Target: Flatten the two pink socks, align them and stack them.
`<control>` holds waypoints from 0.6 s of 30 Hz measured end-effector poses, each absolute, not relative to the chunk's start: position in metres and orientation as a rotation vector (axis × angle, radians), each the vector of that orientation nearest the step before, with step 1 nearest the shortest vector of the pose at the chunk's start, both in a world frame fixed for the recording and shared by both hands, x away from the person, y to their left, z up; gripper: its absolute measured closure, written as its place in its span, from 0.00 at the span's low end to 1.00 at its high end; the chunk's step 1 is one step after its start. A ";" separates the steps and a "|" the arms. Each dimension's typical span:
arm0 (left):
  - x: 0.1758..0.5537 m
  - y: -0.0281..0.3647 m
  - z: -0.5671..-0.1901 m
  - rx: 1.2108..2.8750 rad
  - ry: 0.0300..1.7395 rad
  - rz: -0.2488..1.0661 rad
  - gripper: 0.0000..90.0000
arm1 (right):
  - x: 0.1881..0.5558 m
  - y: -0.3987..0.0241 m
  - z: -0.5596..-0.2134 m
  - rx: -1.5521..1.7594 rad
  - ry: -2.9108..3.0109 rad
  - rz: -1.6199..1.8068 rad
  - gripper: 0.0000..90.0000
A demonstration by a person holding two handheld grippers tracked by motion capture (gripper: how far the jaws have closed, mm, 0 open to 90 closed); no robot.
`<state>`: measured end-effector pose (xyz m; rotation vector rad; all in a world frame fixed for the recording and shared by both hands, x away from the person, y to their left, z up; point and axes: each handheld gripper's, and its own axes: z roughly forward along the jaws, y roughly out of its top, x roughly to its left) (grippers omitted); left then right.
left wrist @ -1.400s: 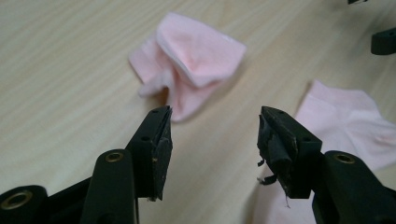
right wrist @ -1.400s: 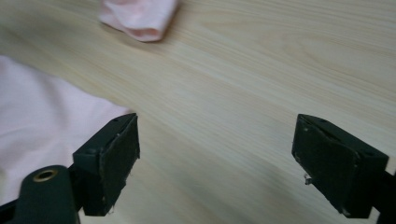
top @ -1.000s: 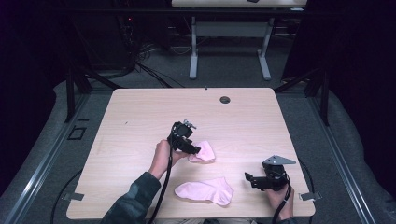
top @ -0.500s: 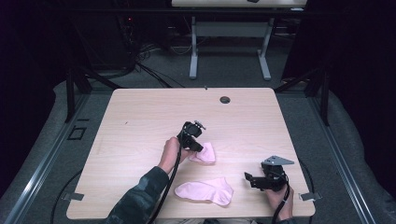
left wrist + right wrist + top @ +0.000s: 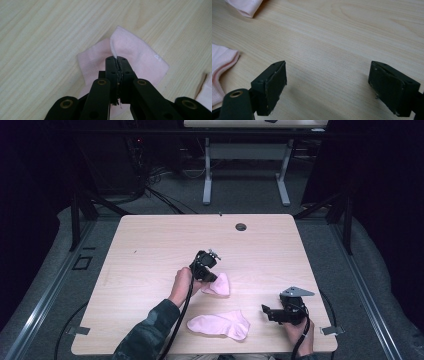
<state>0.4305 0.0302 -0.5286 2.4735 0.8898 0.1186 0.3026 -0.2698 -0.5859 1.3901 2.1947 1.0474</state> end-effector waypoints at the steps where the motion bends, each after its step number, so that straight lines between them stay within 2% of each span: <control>1: 0.430 0.031 -0.527 2.473 0.885 0.122 0.98 | 0.302 -0.269 -0.586 1.394 2.194 1.044 0.16; 18: 0.419 0.035 -0.499 2.435 0.820 0.158 0.98 | 0.302 -0.266 -0.586 1.379 2.187 1.005 0.16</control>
